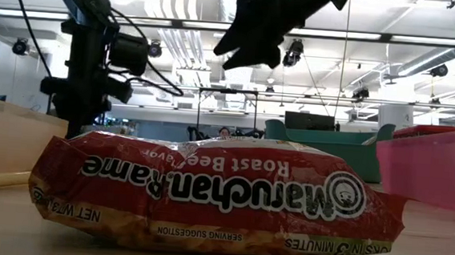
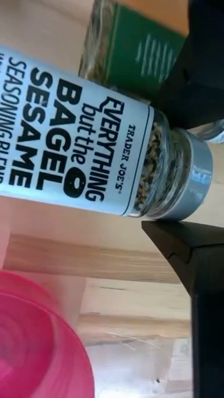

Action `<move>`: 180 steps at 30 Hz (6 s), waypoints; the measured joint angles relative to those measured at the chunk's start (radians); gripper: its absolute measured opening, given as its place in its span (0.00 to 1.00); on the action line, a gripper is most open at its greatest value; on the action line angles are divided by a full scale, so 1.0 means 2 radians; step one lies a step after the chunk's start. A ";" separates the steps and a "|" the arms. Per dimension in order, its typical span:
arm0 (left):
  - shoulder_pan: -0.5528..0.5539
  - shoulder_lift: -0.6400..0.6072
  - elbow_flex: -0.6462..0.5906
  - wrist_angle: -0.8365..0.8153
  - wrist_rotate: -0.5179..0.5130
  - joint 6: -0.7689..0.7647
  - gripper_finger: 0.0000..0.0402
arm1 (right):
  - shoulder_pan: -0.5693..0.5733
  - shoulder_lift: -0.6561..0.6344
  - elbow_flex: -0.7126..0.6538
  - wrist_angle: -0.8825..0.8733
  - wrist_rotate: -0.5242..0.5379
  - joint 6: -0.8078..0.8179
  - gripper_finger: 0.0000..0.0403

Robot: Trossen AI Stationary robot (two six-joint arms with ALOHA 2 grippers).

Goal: Pick & Place Food Item
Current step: Put the white seasoning bottle into the pink bin

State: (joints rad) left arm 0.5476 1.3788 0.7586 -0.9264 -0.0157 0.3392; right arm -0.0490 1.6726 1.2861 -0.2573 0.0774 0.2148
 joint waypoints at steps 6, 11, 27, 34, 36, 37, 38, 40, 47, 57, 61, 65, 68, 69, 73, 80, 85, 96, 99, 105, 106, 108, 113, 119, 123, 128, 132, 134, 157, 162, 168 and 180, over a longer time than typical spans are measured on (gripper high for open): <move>0.000 0.000 0.035 -0.035 0.057 -0.033 0.47 | 0.010 0.000 0.025 0.000 0.001 -0.089 0.63; 0.000 0.000 0.073 -0.059 0.131 -0.055 0.47 | 0.024 -0.001 0.041 0.000 0.001 -0.201 0.63; -0.060 -0.001 0.214 -0.055 0.315 -0.092 0.47 | 0.068 -0.001 0.091 0.001 0.084 -0.385 0.63; -0.085 -0.001 0.230 -0.049 0.306 -0.102 0.47 | 0.069 -0.001 0.113 -0.001 0.081 -0.354 0.63; -0.085 -0.001 0.230 -0.046 0.306 -0.108 0.47 | 0.070 -0.001 0.116 0.000 0.081 -0.354 0.63; -0.085 -0.001 0.230 -0.045 0.306 -0.117 0.47 | 0.071 -0.001 0.116 -0.001 0.081 -0.355 0.63; -0.085 -0.001 0.230 -0.045 0.306 -0.134 0.47 | 0.072 -0.001 0.116 -0.002 0.081 -0.358 0.63; -0.085 -0.001 0.230 -0.042 0.306 -0.181 0.47 | 0.074 -0.001 0.116 -0.014 0.081 -0.370 0.63; -0.084 0.000 0.230 -0.013 0.337 -0.342 0.47 | 0.092 -0.001 0.116 -0.053 0.168 -0.520 0.63; -0.086 0.000 0.230 0.031 0.383 -0.447 0.47 | 0.100 -0.001 0.116 -0.052 0.214 -0.618 0.63; -0.087 0.000 0.230 0.031 0.363 -0.471 0.47 | 0.098 -0.001 0.116 -0.052 0.214 -0.619 0.63; -0.087 0.000 0.230 0.031 0.353 -0.487 0.47 | 0.092 0.009 0.117 -0.049 0.212 -0.613 0.63; -0.088 0.000 0.229 0.031 0.352 -0.490 0.47 | 0.091 0.032 0.128 -0.052 0.212 -0.633 0.63; -0.089 0.000 0.229 0.031 0.352 -0.490 0.47 | 0.092 0.041 0.134 -0.053 0.212 -0.640 0.63; -0.093 0.000 0.229 0.016 0.350 -0.491 0.47 | 0.093 0.071 0.168 -0.054 0.241 -0.642 0.63; -0.103 0.000 0.229 -0.001 0.331 -0.484 0.47 | 0.091 0.113 0.247 -0.145 0.230 -0.608 0.63; -0.104 0.000 0.229 -0.018 0.331 -0.466 0.47 | 0.090 0.147 0.293 -0.204 0.225 -0.586 0.63; -0.103 -0.002 0.230 -0.041 0.364 -0.404 0.47 | 0.094 0.158 0.321 -0.225 0.225 -0.582 0.63; -0.104 -0.004 0.230 -0.041 0.384 -0.388 0.47 | 0.097 0.156 0.321 -0.232 0.225 -0.586 0.63; -0.105 -0.004 0.230 -0.042 0.400 -0.378 0.47 | 0.099 0.156 0.321 -0.233 0.225 -0.596 0.63; -0.105 -0.004 0.230 -0.042 0.400 -0.378 0.47 | 0.099 0.156 0.320 -0.233 0.225 -0.596 0.63; -0.105 -0.004 0.230 -0.041 0.402 -0.378 0.47 | 0.099 0.156 0.320 -0.232 0.225 -0.596 0.61; -0.105 -0.004 0.230 -0.038 0.407 -0.379 0.47 | 0.099 0.155 0.320 -0.233 0.223 -0.591 0.52; -0.106 -0.004 0.230 -0.037 0.419 -0.381 0.47 | 0.100 0.155 0.320 -0.235 0.223 -0.567 0.53; -0.107 -0.004 0.230 -0.026 0.440 -0.379 0.47 | 0.101 0.155 0.319 -0.235 0.223 -0.568 0.67; -0.111 -0.006 0.231 -0.005 0.467 -0.379 0.47 | 0.099 0.156 0.317 -0.238 0.228 -0.568 0.70; -0.113 -0.006 0.231 0.001 0.462 -0.390 0.47 | 0.100 0.156 0.317 -0.236 0.251 -0.567 0.55; -0.114 -0.006 0.231 0.003 0.447 -0.389 0.47 | 0.098 0.156 0.316 -0.237 0.249 -0.559 0.46; -0.109 -0.007 0.231 -0.001 0.429 -0.424 0.47 | 0.114 0.155 0.318 -0.233 0.284 -0.545 0.74; -0.108 -0.007 0.231 0.002 0.438 -0.424 0.47 | 0.113 0.155 0.318 -0.235 0.294 -0.544 0.55; -0.108 -0.008 0.231 0.005 0.440 -0.424 0.47 | 0.114 0.155 0.318 -0.236 0.302 -0.543 0.49; -0.107 -0.019 0.230 0.023 0.452 -0.411 0.65 | 0.118 0.149 0.323 -0.244 0.312 -0.458 0.49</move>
State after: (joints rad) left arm 0.3336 1.3412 1.2190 -0.8808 0.8882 -0.4828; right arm 0.1866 1.9706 1.9313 -0.7445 0.7020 -0.7021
